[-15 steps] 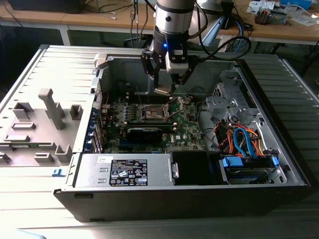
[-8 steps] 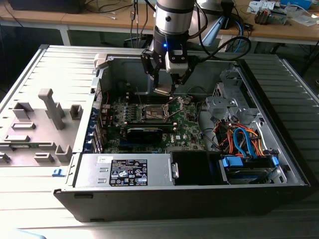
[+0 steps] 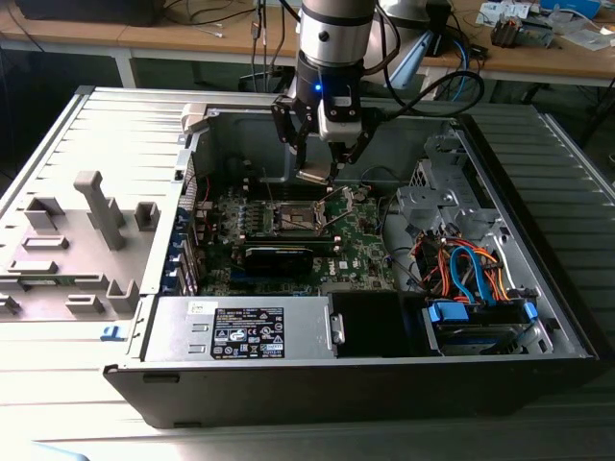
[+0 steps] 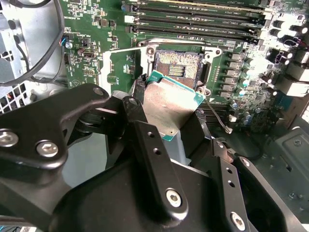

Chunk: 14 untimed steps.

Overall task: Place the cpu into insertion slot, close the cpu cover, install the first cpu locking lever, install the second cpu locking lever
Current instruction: 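Place the cpu into insertion slot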

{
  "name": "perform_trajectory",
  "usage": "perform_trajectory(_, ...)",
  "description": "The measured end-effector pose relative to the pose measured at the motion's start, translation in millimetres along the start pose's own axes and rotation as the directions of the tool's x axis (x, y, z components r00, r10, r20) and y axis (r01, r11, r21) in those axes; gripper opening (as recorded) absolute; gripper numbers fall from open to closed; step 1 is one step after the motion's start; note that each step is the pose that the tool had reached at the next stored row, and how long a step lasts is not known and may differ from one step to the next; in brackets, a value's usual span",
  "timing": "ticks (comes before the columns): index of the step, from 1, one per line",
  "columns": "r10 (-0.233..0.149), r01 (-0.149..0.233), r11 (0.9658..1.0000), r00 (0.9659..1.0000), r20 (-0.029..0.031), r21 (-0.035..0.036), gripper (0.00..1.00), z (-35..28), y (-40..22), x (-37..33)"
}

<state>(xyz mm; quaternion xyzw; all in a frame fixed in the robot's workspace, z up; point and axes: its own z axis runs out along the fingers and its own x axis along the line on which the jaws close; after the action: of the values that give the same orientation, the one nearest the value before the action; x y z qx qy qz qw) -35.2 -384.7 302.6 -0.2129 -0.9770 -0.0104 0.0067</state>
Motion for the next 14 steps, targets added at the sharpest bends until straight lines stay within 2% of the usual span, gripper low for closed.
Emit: perform_trajectory(14, 0.018, -0.018, 0.9998, 0.9998, 0.0003, -0.0003, 0.55, 0.0, -0.4, -0.2)
